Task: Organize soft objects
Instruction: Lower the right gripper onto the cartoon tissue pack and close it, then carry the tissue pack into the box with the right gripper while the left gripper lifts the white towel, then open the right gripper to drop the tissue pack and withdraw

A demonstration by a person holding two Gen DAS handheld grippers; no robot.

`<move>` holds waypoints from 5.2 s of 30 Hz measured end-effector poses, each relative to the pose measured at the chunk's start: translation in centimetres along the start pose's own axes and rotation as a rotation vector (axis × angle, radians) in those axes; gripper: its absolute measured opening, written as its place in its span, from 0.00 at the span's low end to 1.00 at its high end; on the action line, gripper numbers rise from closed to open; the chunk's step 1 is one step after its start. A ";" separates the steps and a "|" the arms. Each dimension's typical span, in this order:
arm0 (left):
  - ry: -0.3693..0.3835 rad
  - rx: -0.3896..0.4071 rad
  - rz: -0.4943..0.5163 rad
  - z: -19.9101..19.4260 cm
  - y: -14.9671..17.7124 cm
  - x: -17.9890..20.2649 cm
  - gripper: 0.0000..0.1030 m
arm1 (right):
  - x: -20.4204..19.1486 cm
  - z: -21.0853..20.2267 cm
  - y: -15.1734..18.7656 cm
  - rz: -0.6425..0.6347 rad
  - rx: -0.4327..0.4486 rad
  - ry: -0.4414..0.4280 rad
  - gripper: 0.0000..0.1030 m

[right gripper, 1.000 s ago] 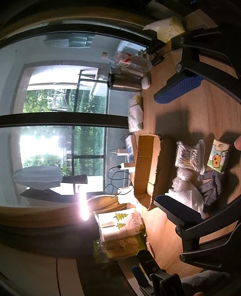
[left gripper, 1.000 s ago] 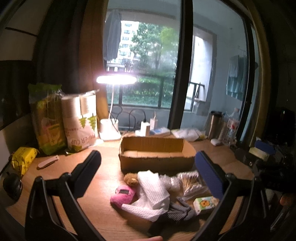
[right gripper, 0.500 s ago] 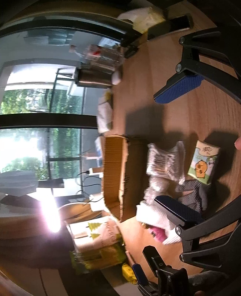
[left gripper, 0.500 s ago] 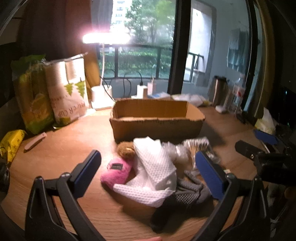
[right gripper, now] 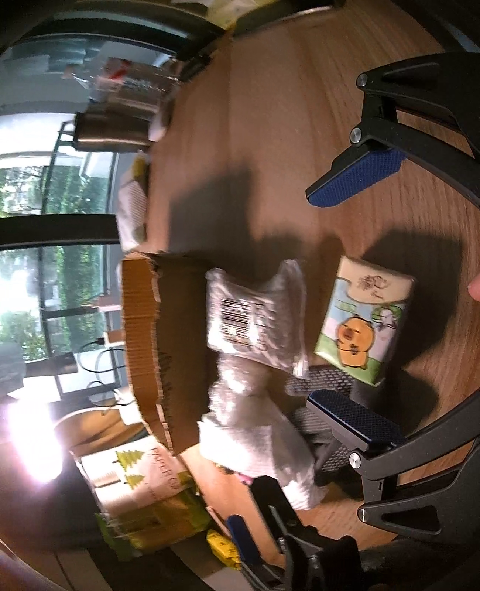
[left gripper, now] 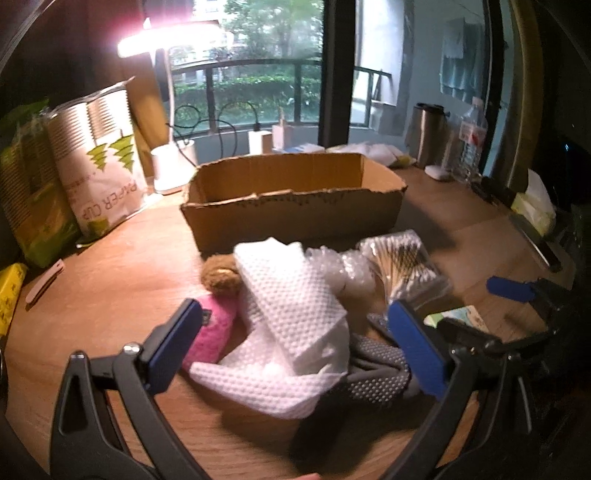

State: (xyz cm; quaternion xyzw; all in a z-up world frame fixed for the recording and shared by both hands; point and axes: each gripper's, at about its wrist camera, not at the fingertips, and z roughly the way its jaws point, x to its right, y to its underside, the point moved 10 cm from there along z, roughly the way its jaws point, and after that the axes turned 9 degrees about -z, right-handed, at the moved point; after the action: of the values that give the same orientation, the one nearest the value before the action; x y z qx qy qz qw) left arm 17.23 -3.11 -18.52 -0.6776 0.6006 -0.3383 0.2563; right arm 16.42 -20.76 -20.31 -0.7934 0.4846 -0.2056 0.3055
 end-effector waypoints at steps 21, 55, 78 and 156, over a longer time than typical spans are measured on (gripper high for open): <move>0.037 -0.170 -0.040 3.3 1.9 0.1 0.19 | -0.3 0.4 0.9 -0.040 0.001 -0.047 0.72; 0.121 0.081 -0.100 -3.4 -7.8 0.3 0.10 | 2.7 -5.0 -8.0 -0.079 0.246 -0.003 0.72; 0.116 0.137 -0.061 2.5 -13.7 2.0 0.10 | 4.3 -0.4 -15.6 -0.148 0.313 -0.064 0.72; 0.119 0.133 -0.134 -2.6 -8.1 -1.1 0.67 | 0.3 -4.6 -12.7 -0.117 0.281 -0.065 0.84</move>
State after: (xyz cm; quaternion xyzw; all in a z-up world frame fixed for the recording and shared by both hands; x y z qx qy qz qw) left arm 20.39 -0.67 -10.90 -0.6765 0.5444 -0.4333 0.2414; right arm 21.85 -17.99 -8.22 -0.7760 0.3937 -0.2632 0.4165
